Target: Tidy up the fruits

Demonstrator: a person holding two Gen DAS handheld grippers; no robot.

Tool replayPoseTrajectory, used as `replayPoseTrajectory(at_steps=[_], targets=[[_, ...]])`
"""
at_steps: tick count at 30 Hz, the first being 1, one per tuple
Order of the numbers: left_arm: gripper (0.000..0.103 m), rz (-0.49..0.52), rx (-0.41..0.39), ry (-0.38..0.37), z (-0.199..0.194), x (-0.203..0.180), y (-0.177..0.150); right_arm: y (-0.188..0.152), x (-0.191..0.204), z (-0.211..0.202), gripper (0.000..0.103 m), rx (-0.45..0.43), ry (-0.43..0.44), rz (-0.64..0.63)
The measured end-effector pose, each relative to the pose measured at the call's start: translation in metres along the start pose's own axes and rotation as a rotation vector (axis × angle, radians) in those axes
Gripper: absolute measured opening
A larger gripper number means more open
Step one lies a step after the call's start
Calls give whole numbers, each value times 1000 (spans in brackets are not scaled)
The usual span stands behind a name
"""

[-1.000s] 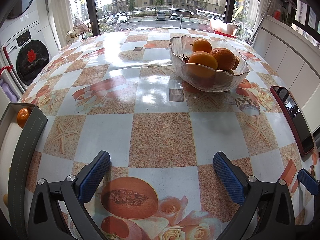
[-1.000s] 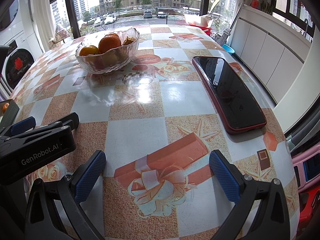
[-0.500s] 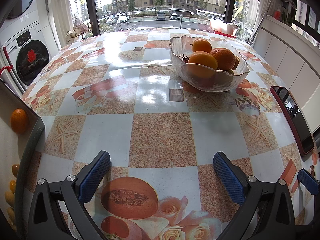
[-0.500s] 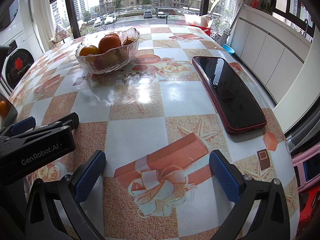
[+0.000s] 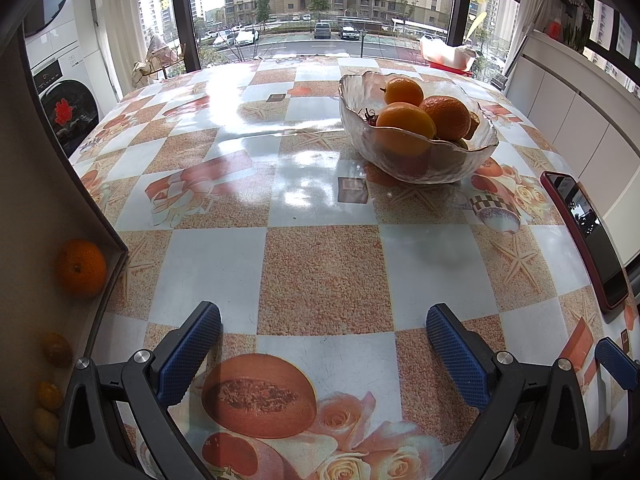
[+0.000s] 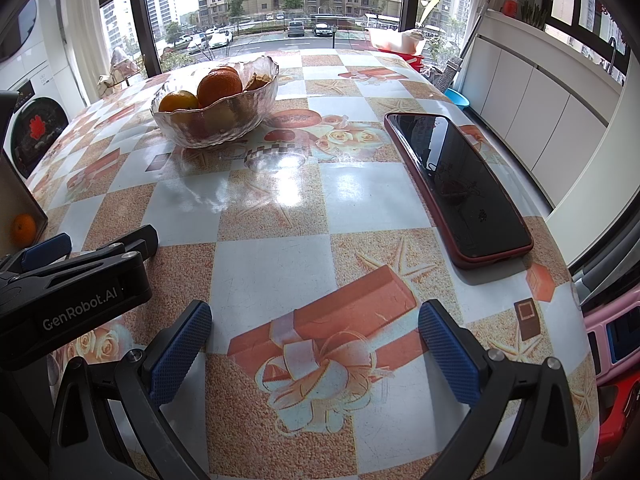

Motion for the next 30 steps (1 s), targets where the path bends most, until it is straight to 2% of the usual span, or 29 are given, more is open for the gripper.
replayPoseTrajectory(at_steps=[30], targets=[[103,0,0,0,-5,-2,-1,0,0,0,103,0,0,0]])
Point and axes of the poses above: each gripper's, at about its wrist camera, not at the fingertips, and z roughly the way its jaws point, x to its left, y to its top, the point moved 9 cm from there along z, roughly the way its jaws point, and after that the axes turned 1 degree about -z, right-handed, at the moved point
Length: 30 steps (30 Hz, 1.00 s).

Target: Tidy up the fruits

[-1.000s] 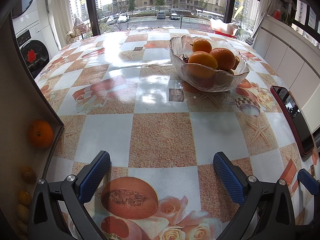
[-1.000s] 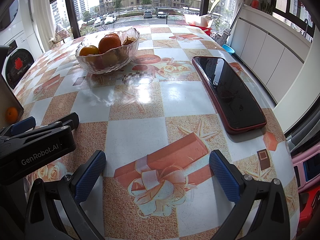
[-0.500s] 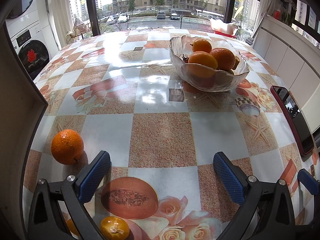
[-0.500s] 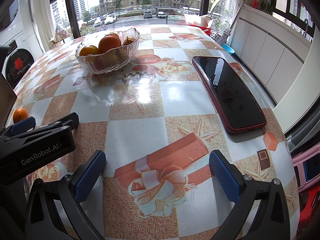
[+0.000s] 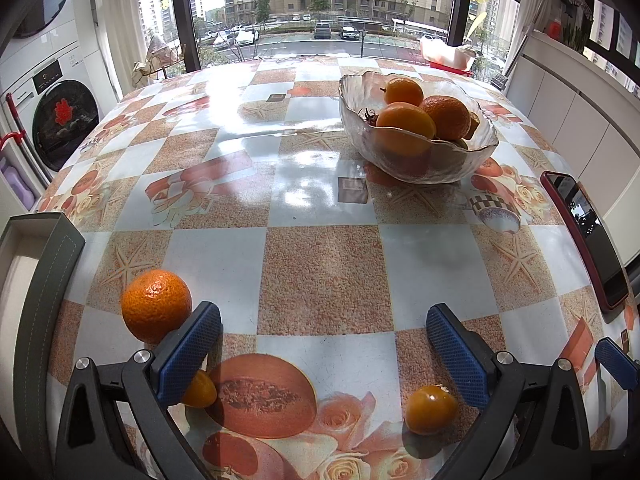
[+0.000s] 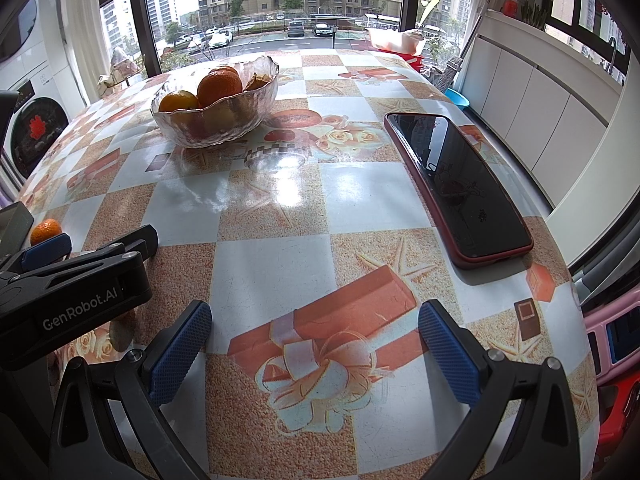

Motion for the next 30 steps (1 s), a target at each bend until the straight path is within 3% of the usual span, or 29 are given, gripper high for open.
replayPoseTrajectory(at_steps=[8,12,17,20,21,23,26,30], targets=[[103,0,0,0,2,2,1,-3,0,-1,103,0,-2,6],[103,0,0,0,3,2,1,-7,-5,-4,103,97,7,-15],[103,1,2,1,3,2,1,-13,-30,-25,103,125,53,57],[103,35,120,-19,-1,1,-4,-20,-40,-48,103,146,75,89],[103,23,142,-30,-12,2,-6,-18,-44,-58,103,136,79,100],[103,-7,100,-117,-50,0,4,-10,-50,-81,103,109,113,127],[103,-34,-17,-232,-134,-1,33,8,-57,-118,103,38,169,165],[103,-14,-221,-295,-259,-6,88,29,-53,-161,103,-46,211,156]])
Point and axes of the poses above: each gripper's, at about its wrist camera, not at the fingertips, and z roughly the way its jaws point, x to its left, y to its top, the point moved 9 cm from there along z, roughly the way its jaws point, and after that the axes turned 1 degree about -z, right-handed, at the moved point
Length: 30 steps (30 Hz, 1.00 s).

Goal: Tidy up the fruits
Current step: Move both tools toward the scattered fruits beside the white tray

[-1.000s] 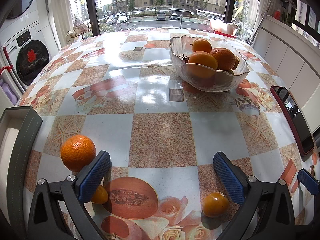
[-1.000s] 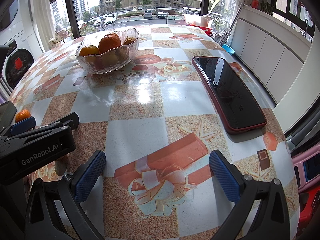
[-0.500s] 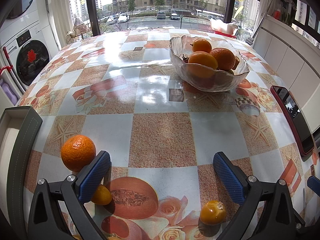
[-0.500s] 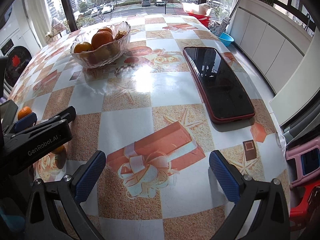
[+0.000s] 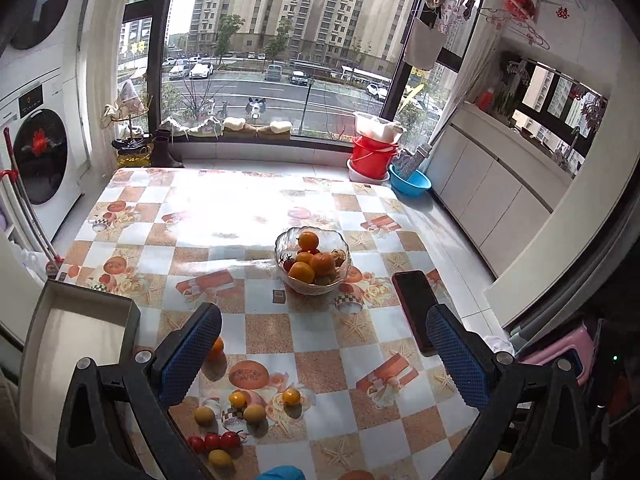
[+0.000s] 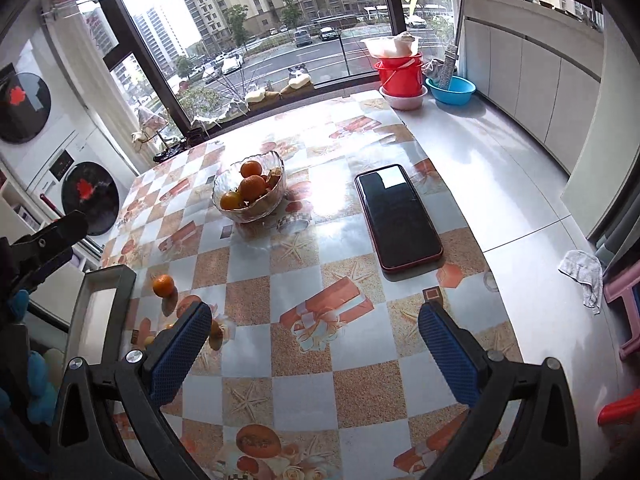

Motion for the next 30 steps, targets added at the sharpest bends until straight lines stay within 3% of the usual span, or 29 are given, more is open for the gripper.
replayPoseTrajectory(at_steps=[5,8,12,16,18,21,23,26,30], targets=[[103,75,-169,-56,-107,-40,79,18,17,-47,103,-103,30,-22],[103,106,-163,-43,-125,-32,67,12,32,-59,103,-117,69,-40],[103,156,41,84,-79,22,-34,-24,48,-27,103,-35,52,-85],[103,93,243,231,-17,100,-153,-75,52,35,103,135,30,-81],[103,48,310,243,3,124,-181,-88,58,60,103,182,-3,-107],[103,30,319,284,31,146,-177,-98,67,93,103,230,-26,-130],[103,28,291,322,49,159,-158,-94,73,107,103,234,-24,-122],[103,21,257,323,85,169,-128,-83,82,122,103,219,-25,-129],[103,78,312,324,140,168,-119,-76,97,137,103,214,-21,-200]])
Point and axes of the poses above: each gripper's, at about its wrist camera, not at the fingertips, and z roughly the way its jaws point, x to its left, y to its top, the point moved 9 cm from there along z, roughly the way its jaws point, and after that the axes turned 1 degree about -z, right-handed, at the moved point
